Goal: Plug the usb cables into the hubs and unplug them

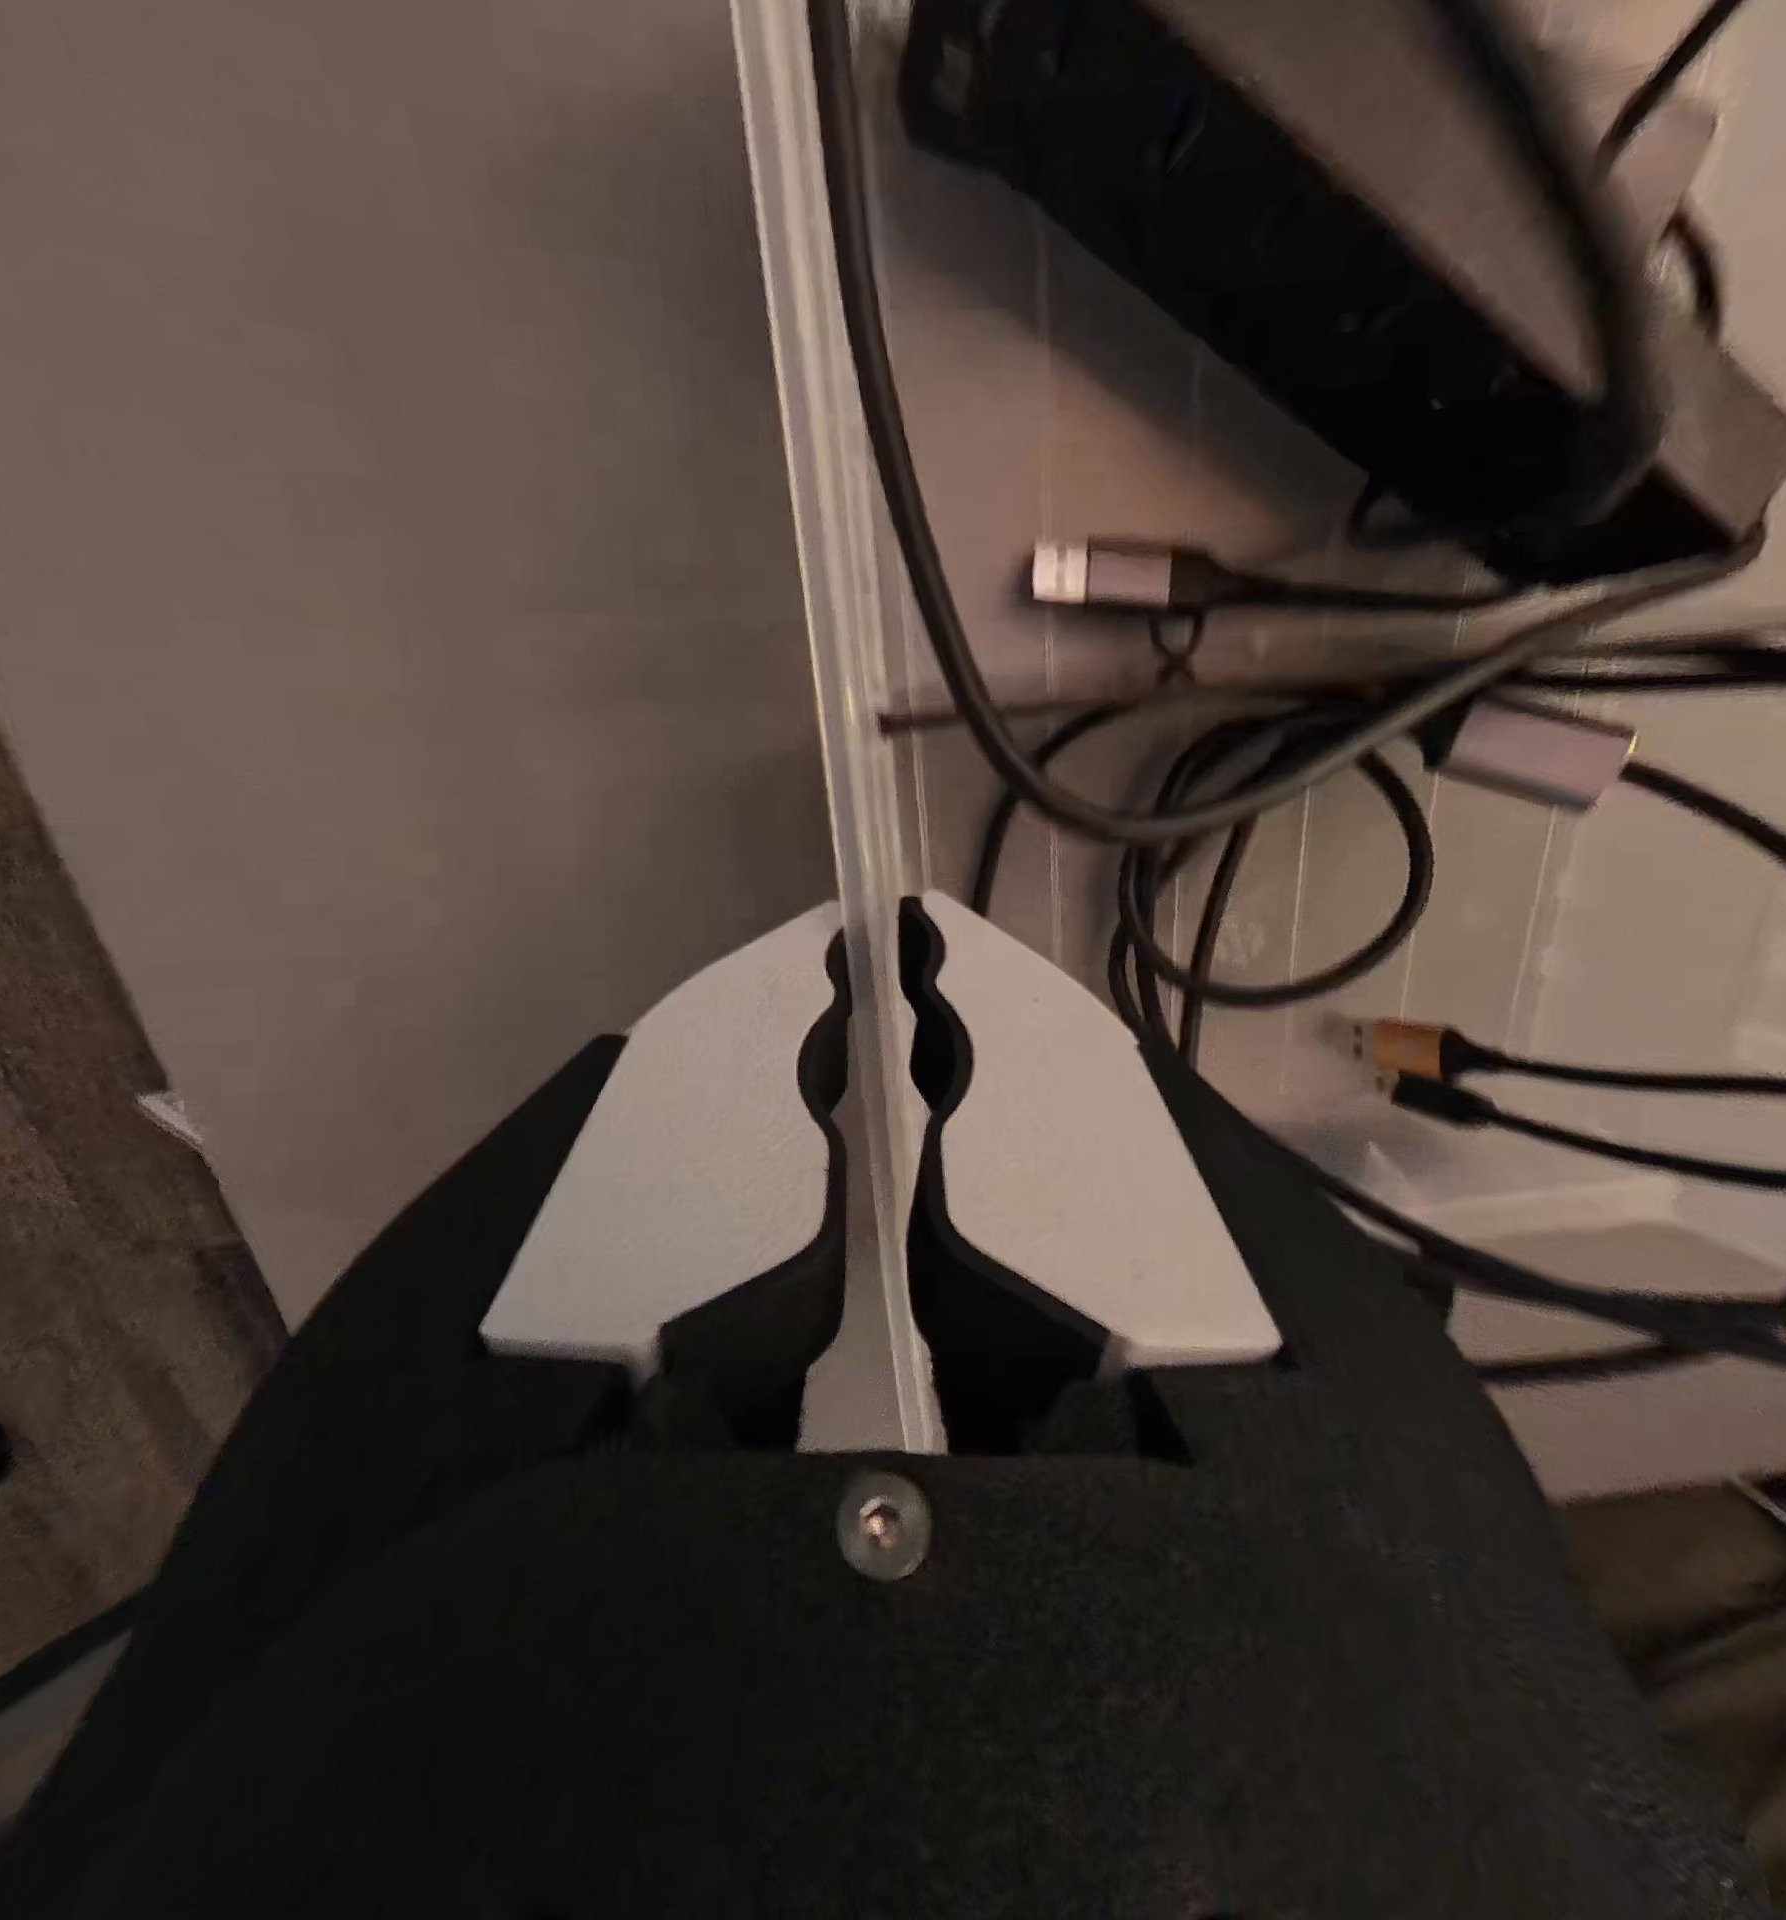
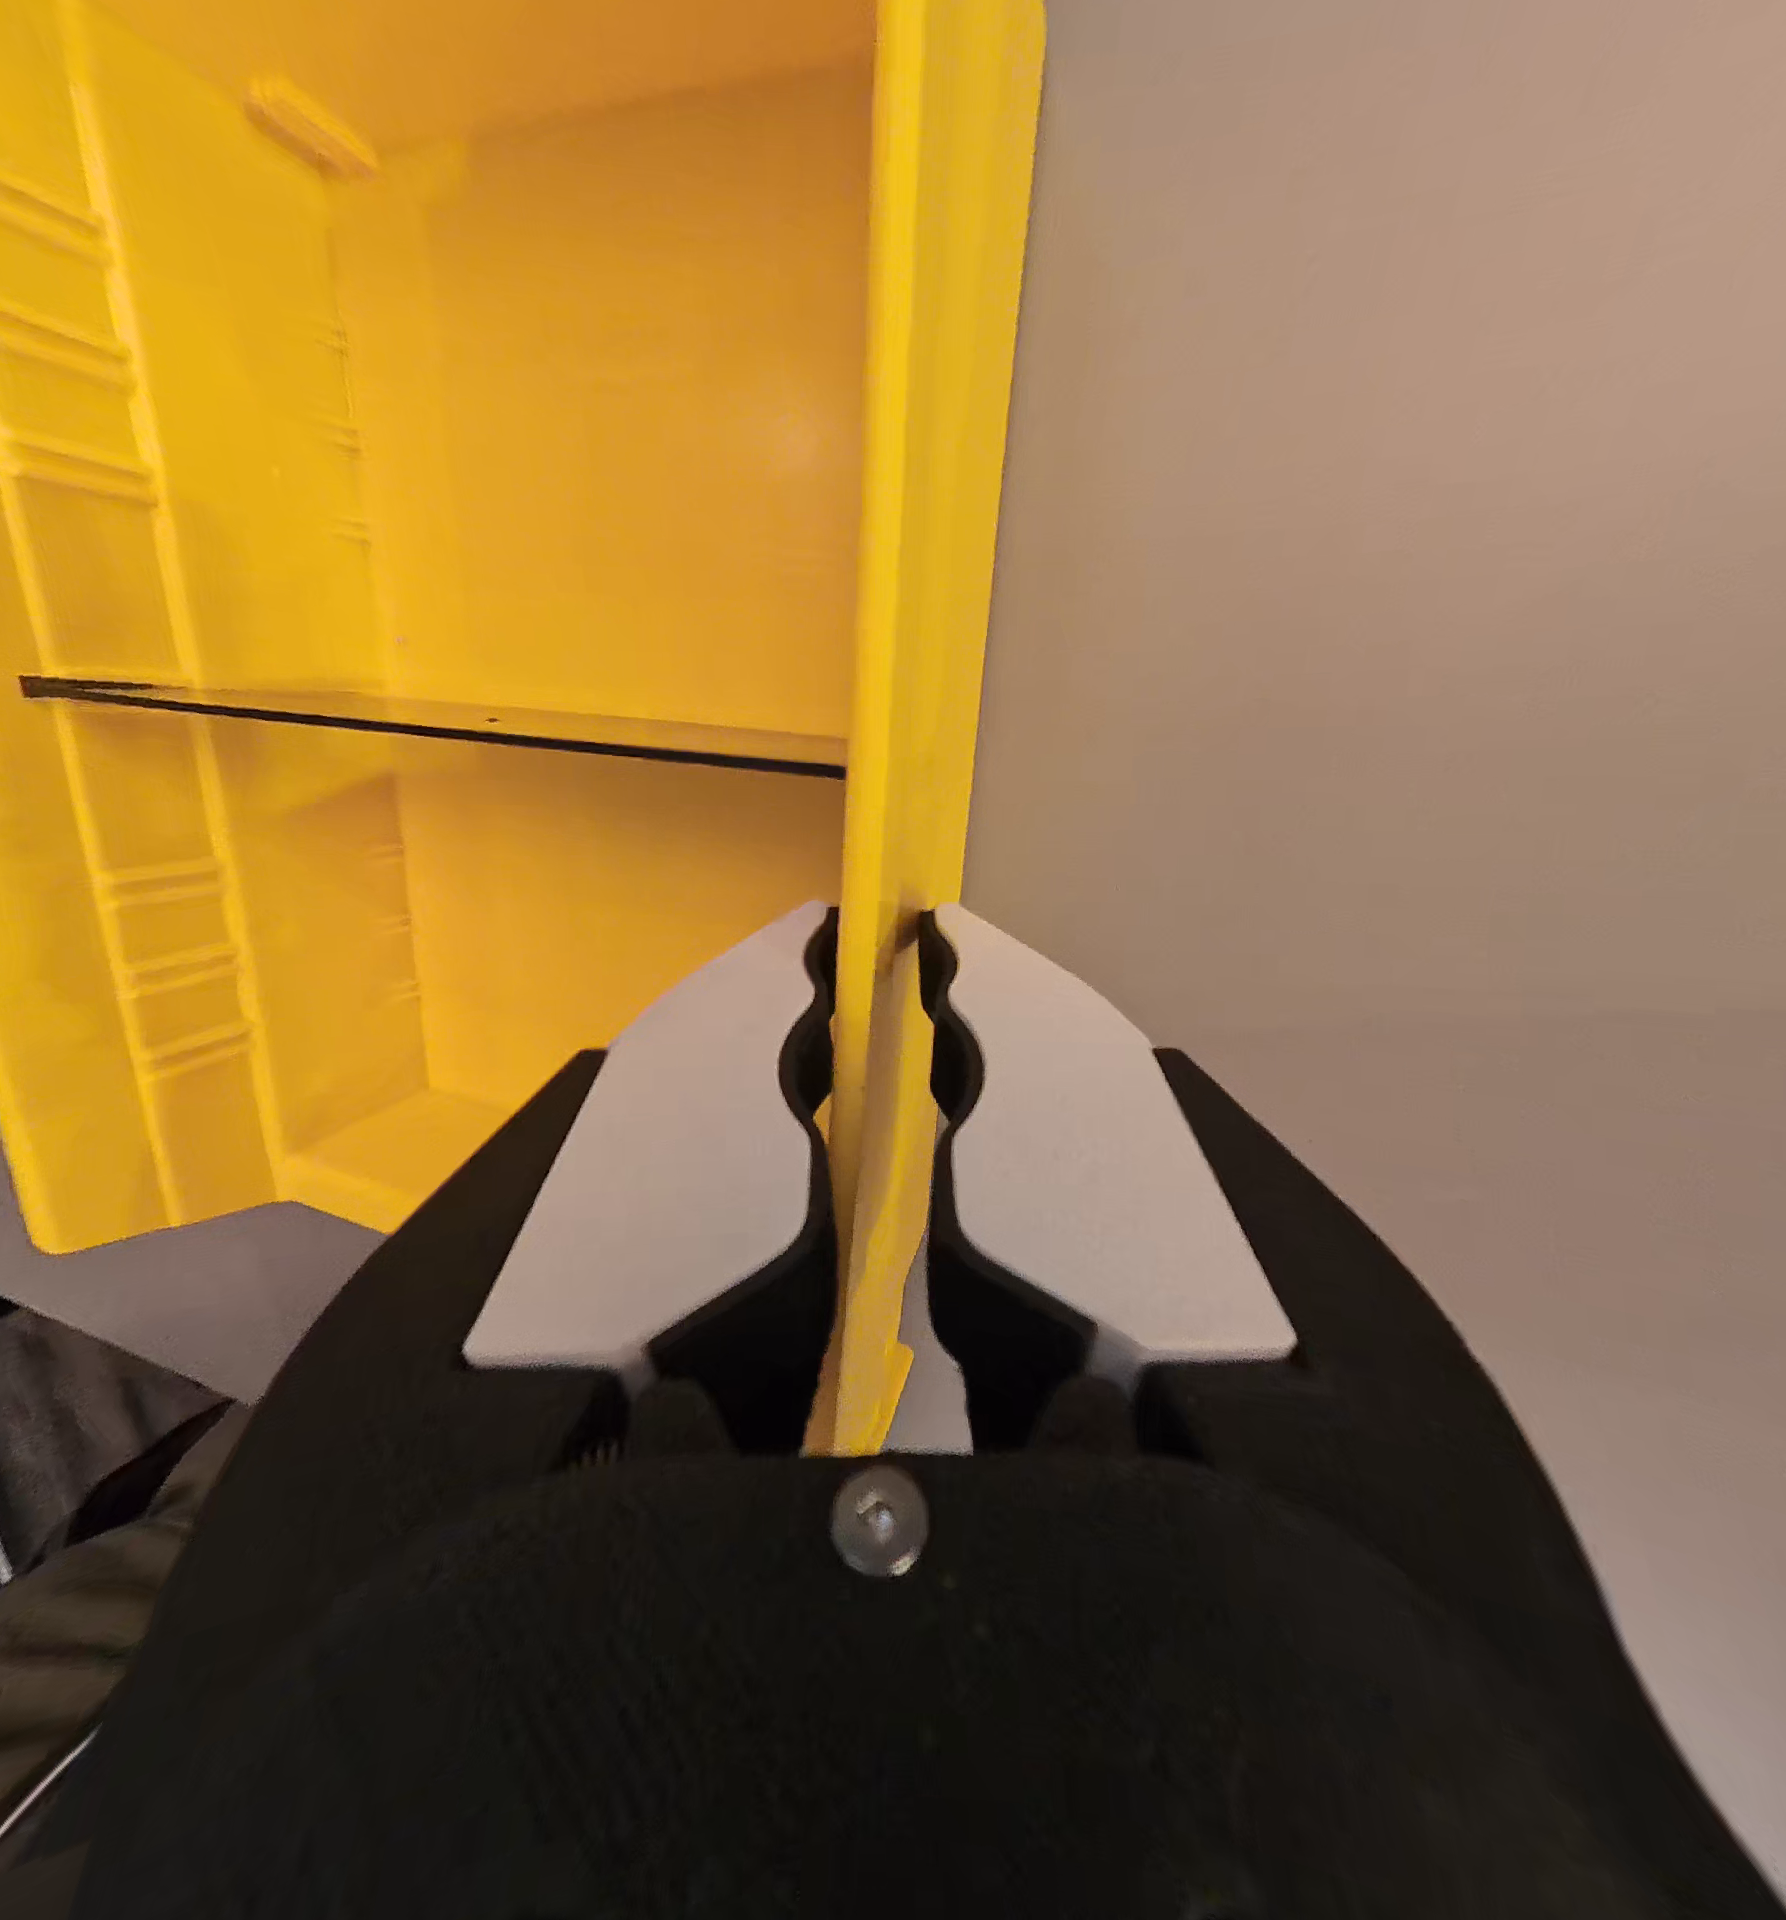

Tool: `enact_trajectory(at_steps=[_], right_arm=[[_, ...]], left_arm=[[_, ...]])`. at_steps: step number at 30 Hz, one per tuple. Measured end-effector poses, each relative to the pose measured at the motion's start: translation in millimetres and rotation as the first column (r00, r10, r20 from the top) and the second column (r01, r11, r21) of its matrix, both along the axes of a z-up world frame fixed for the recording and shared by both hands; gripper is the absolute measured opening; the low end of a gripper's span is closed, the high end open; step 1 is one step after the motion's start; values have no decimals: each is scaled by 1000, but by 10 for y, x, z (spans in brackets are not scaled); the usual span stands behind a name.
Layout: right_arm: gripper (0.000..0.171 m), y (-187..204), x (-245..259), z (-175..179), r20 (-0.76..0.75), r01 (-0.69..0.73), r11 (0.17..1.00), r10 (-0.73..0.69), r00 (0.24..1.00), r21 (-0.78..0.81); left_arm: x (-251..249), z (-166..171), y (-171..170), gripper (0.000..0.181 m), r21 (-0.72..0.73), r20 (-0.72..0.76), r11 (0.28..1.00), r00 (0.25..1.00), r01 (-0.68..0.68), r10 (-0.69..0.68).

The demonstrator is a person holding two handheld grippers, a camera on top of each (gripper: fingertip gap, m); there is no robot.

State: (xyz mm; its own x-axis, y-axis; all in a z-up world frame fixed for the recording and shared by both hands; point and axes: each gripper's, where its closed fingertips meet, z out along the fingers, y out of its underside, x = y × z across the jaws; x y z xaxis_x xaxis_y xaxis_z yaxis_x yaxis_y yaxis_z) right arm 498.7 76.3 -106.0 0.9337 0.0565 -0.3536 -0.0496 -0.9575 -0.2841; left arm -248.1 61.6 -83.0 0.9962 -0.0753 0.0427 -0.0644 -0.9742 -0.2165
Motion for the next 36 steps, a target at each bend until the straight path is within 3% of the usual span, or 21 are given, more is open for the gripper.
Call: enact_trajectory(at_steps=[6,15,25,27,30,34,36], right_arm=[[18,135,-15,5,-105,79,997,-78,991,0],[16,226,97,-14,-209,164,986,-158,965,11],[15,182,95,-5,-43,79,997,-79,996,14],[16,183,89,-2,-59,76,997,-75,995,19],[18,210,88,121,-110,92,994,-85,990,65],[19,269,186,606,-102,133,953,-109,989,272],[19,352,183,1078,-117,134,862,-87,989,489]], left_arm=[[31,-60,-91,4,-65,85,996,994,-57,62],[-103,-52,116,6,14,205,980,960,-199,192],[-151,-54,-34,5,60,125,980,976,-188,179],[-141,-11,-39,7,73,126,987,983,-142,132],[-172,317,54,10,233,114,967,990,-103,78],[259,1153,241,15,577,80,803,969,148,-236],[583,1365,267,47,625,-16,715,920,314,-391]])
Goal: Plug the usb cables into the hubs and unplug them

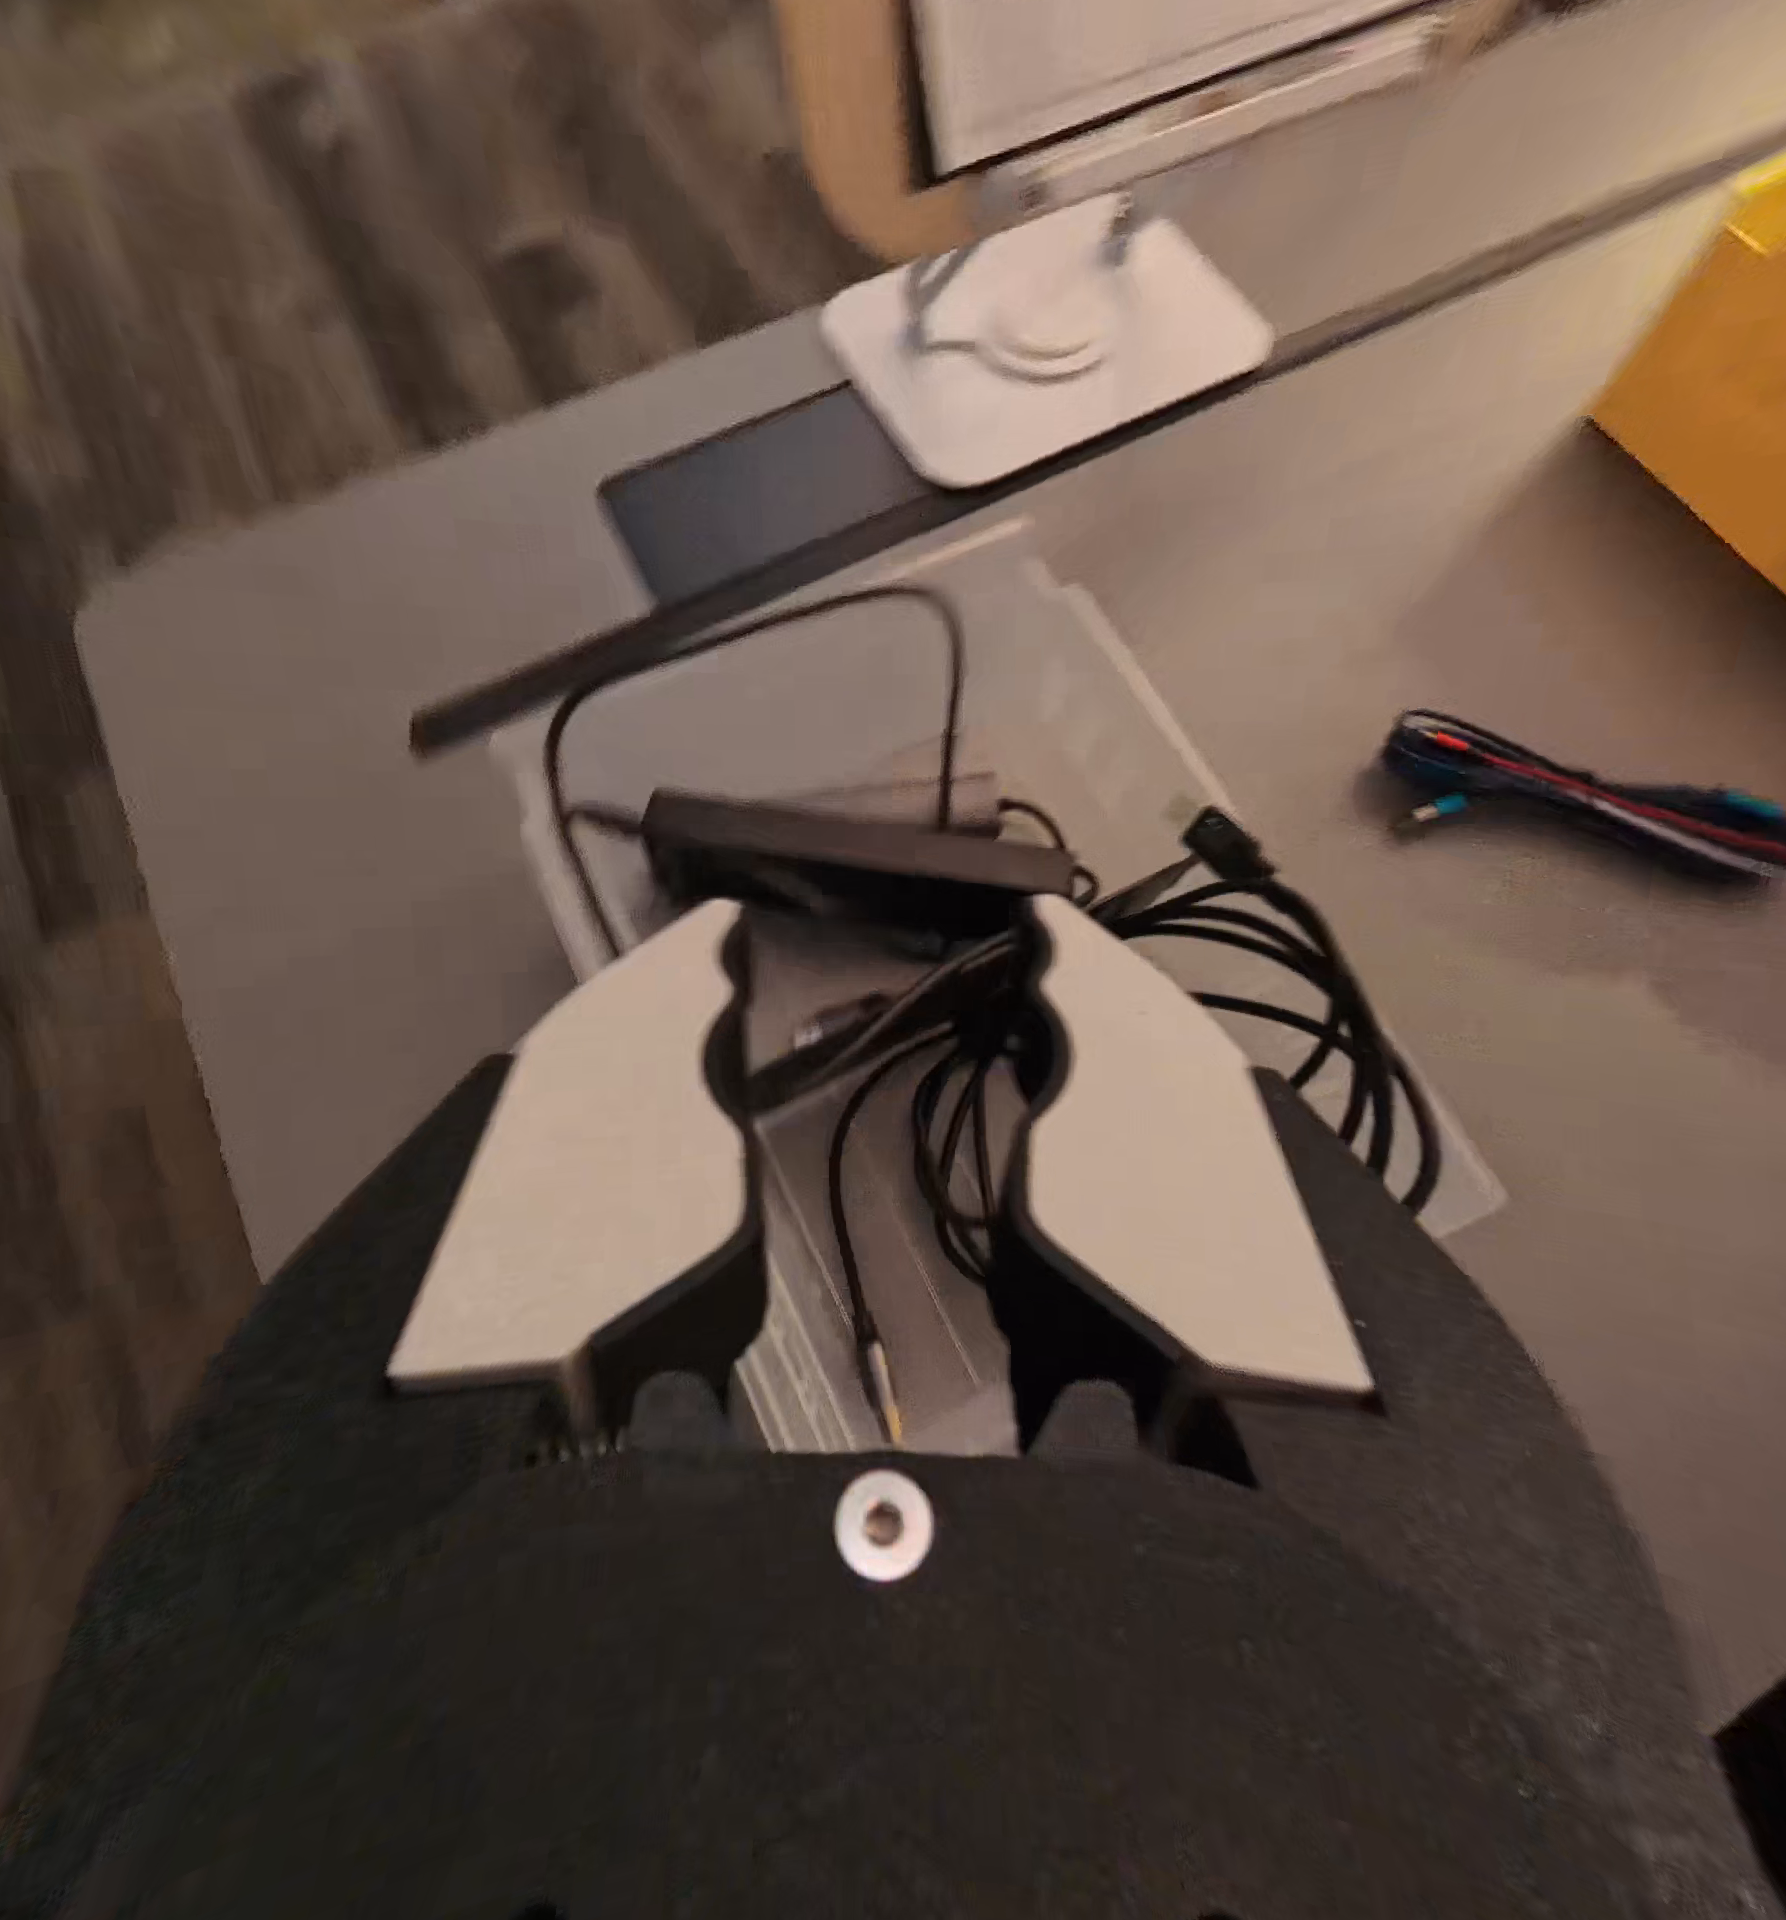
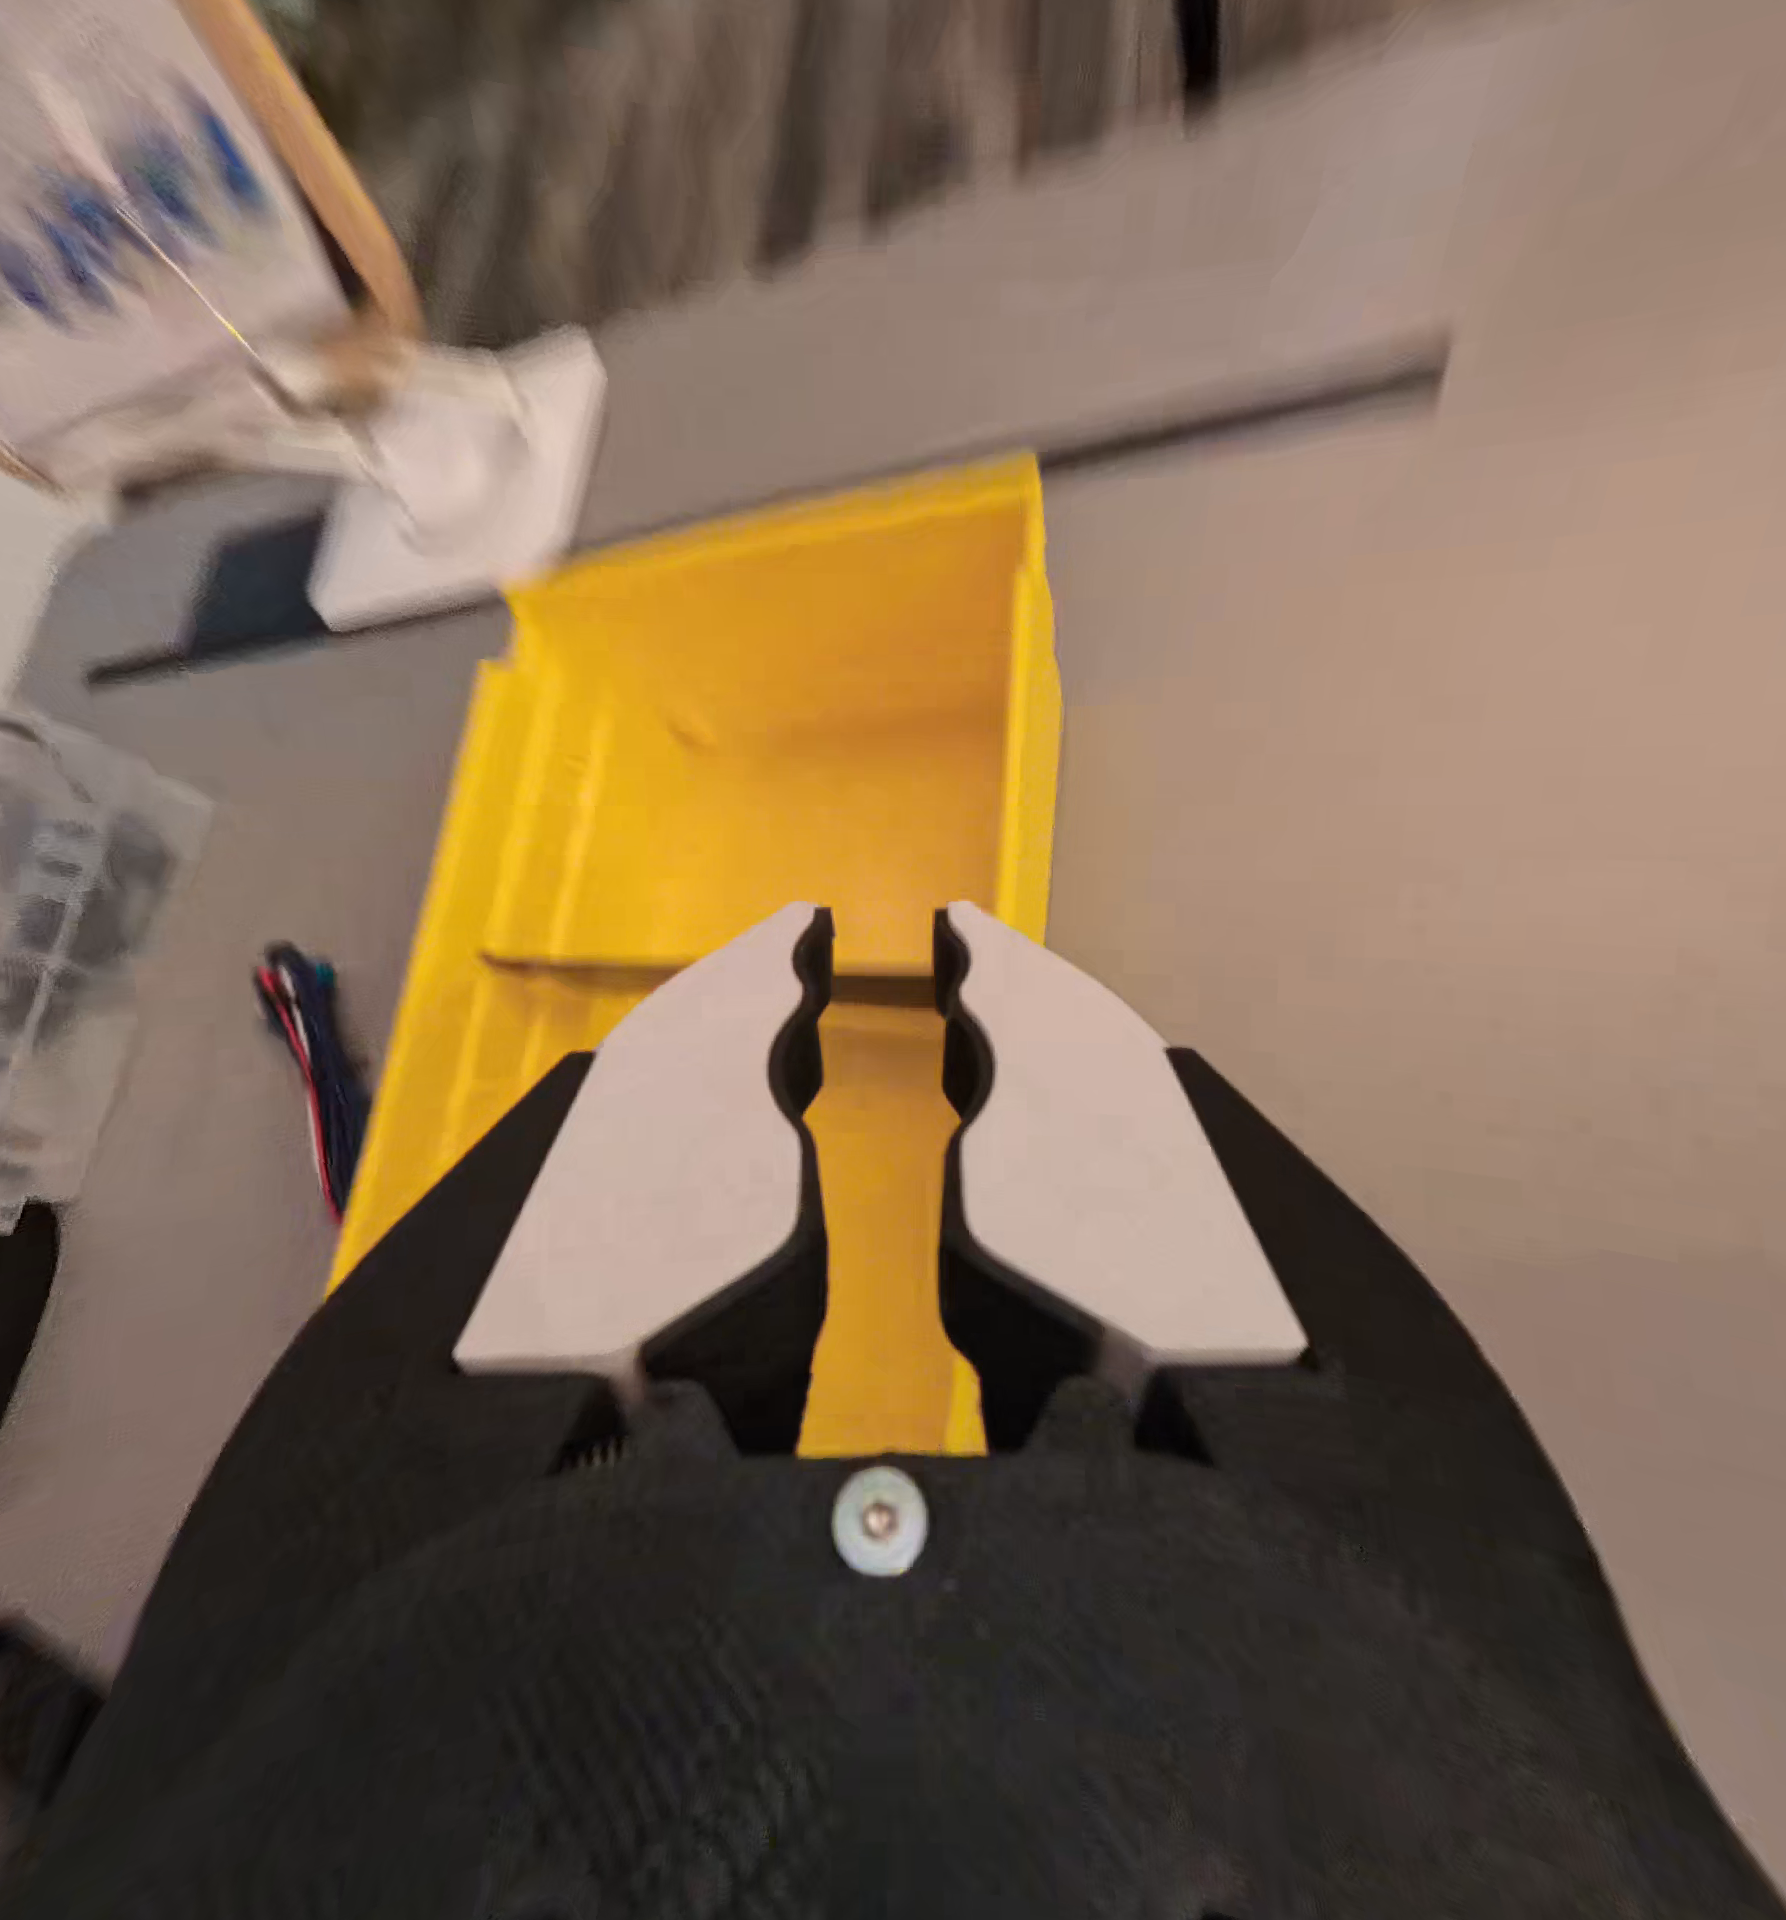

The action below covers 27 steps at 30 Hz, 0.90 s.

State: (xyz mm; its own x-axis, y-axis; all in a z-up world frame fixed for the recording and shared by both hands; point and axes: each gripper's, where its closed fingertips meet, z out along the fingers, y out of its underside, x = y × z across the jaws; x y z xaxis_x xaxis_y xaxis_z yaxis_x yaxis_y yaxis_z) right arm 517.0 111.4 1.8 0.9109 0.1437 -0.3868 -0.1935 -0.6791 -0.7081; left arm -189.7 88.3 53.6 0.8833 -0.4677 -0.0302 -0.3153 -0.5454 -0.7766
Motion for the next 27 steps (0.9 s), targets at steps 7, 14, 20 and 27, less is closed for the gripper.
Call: enact_trajectory(at_steps=[7,14,20,27], right_arm=[[38,-163,-399,1468,9,-96,640,138,990,762],[42,-208,-672,1772,-114,-44,491,288,951,870],[40,-160,-676,1743,-109,-47,505,275,955,862],[37,-183,-592,1779,-123,-13,497,240,963,868]], left_arm=[[746,11,382,70,199,-362,905,886,376,-289],[706,-703,621,64,-294,-661,796,489,529,-569],[617,-1207,560,52,-595,-569,605,253,529,-782],[452,-1556,640,50,-707,-554,485,23,516,-832]])
